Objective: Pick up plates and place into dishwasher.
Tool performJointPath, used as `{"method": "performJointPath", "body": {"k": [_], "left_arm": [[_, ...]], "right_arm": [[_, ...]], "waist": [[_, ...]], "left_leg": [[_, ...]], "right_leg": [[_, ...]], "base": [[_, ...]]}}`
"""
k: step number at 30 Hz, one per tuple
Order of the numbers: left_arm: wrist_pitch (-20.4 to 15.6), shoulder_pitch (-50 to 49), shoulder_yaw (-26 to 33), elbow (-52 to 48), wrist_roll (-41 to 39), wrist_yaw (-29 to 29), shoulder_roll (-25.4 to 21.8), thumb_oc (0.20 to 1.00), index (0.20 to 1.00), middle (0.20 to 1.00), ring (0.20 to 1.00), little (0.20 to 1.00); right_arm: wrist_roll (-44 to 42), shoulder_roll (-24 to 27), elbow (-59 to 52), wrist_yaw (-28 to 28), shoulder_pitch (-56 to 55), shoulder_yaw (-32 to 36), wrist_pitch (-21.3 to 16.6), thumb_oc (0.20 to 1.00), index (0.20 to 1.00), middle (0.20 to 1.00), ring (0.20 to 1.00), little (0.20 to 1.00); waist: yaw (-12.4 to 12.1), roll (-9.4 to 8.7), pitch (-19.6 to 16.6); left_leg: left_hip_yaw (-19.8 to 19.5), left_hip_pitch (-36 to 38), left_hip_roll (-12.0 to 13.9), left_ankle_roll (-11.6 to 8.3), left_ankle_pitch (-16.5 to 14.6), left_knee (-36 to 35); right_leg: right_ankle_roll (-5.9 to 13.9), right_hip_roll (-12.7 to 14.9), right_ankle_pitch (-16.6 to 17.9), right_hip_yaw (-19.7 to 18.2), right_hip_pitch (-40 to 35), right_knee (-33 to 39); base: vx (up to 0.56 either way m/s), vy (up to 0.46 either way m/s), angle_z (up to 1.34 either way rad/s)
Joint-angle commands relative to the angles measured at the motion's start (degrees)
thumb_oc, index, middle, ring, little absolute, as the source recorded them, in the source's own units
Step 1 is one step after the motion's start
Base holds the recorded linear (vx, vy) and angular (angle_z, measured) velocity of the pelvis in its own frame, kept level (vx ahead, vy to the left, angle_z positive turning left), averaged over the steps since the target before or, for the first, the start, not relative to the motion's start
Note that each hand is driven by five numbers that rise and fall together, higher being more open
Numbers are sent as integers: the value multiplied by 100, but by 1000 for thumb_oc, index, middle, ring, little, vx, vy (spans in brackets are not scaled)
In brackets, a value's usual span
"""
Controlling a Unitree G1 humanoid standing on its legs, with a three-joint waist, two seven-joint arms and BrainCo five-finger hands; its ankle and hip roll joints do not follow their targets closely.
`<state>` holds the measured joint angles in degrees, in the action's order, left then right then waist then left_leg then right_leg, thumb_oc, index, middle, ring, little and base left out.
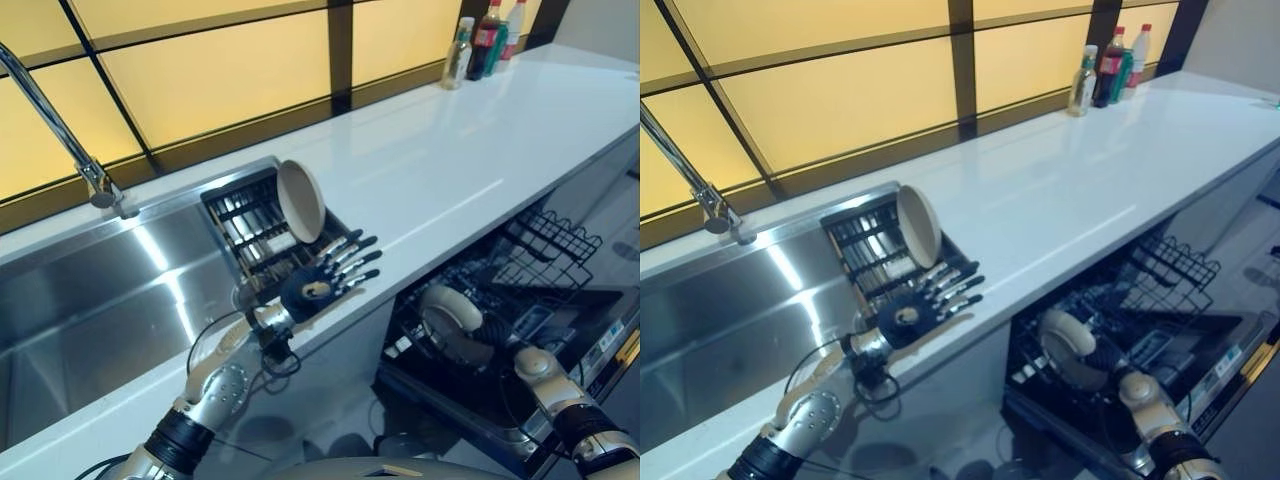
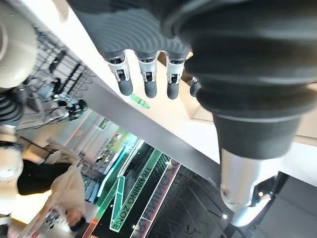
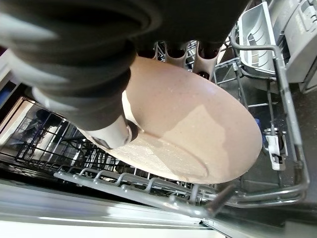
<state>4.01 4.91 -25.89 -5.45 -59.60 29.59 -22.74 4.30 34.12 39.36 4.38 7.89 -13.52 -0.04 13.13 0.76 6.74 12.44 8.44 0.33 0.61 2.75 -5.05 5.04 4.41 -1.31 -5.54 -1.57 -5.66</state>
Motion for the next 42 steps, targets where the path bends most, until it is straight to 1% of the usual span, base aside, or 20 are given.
{"method": "performJointPath", "body": {"k": [1,6,7,8,13,19,24,28,30,37,40,42], "left_arm": [[-431,216,-29,-58,-287,-18,-2,1000,1000,1000,1000,1000],[-456,243,35,-97,-377,-60,28,1000,1000,1000,1000,1000],[-470,259,25,-104,-378,-48,33,1000,1000,1000,1000,1000],[-473,273,13,-109,-376,-53,45,1000,1000,1000,1000,1000],[-540,283,-13,-142,-367,-101,55,1000,1000,1000,1000,1000],[-570,239,44,-140,-371,-98,59,1000,1000,1000,1000,1000],[-602,215,72,-155,-367,-111,70,1000,1000,1000,1000,1000],[-662,206,156,-146,-341,-110,77,1000,1000,1000,1000,1000],[-701,197,204,-126,-342,-103,72,1000,1000,1000,1000,1000],[-655,168,469,-130,-312,-121,104,1000,1000,1000,1000,1000],[-643,141,596,-157,-301,-133,104,1000,1000,1000,1000,1000],[-662,111,688,-150,-264,-124,122,1000,1000,1000,1000,1000]], "right_arm": [[205,-15,405,-282,402,-106,103,200,200,200,200,200],[237,20,579,-287,410,-27,104,200,200,200,200,200],[253,35,627,-344,433,-25,97,740,740,740,740,740],[298,43,639,-402,445,-17,129,1000,1000,1000,1000,1000],[246,67,548,-453,473,-10,218,1000,1000,1000,1000,1000],[159,88,436,-438,424,64,183,1000,1000,1000,1000,1000],[-177,87,439,-523,362,201,-53,1000,1000,1000,1000,1000],[-400,68,224,-633,225,313,-126,1000,1000,1000,1000,1000],[-682,92,93,-634,143,421,-193,1000,1000,1000,1000,1000],[-1573,-18,-564,-697,-179,987,-465,1000,1000,1000,1000,1000],[-2195,-107,-958,-499,-357,1340,-669,1000,1000,1000,1000,1000],[-2868,-246,-1294,-229,-491,1632,-801,1000,1000,1000,1000,1000]], "waist": [[-47,-193,-30],[-51,-201,-32],[-66,-193,-23],[-67,-191,-22],[-53,-171,-22],[-50,-166,-46],[-65,-175,-81],[-40,-191,-100],[-18,-200,-112],[86,-225,-122],[153,-232,-113],[204,-241,-101]], "left_leg": [[171,-289,187,424,-1358,1508],[190,-317,191,427,-1379,1555],[175,-329,187,422,-1371,1557],[174,-332,184,419,-1372,1557],[162,-310,170,417,-1351,1490],[144,-270,154,422,-1358,1443],[125,-239,148,417,-1350,1385],[134,-213,148,408,-1329,1324],[135,-192,152,406,-1331,1299],[128,-124,127,412,-1339,1216],[144,-95,113,424,-1340,1177],[162,-80,108,438,-1345,1162]], "right_leg": [[570,356,839,76,1239,-439],[550,359,828,56,1200,-410],[540,354,825,60,1185,-399],[538,354,818,69,1173,-395],[532,337,812,53,1177,-388],[528,313,789,36,1164,-389],[515,290,769,43,1110,-352],[510,262,761,35,1099,-341],[507,253,753,31,1102,-346],[506,203,793,-20,1113,-362],[520,187,847,-51,1148,-390],[526,182,861,-66,1160,-407]], "base": [[2,-2,-8],[1,0,-1],[0,0,0],[0,0,0],[1,6,-1],[0,0,0],[0,0,0],[0,0,0],[0,0,0],[1,9,0],[0,0,0],[1,15,-1]]}}
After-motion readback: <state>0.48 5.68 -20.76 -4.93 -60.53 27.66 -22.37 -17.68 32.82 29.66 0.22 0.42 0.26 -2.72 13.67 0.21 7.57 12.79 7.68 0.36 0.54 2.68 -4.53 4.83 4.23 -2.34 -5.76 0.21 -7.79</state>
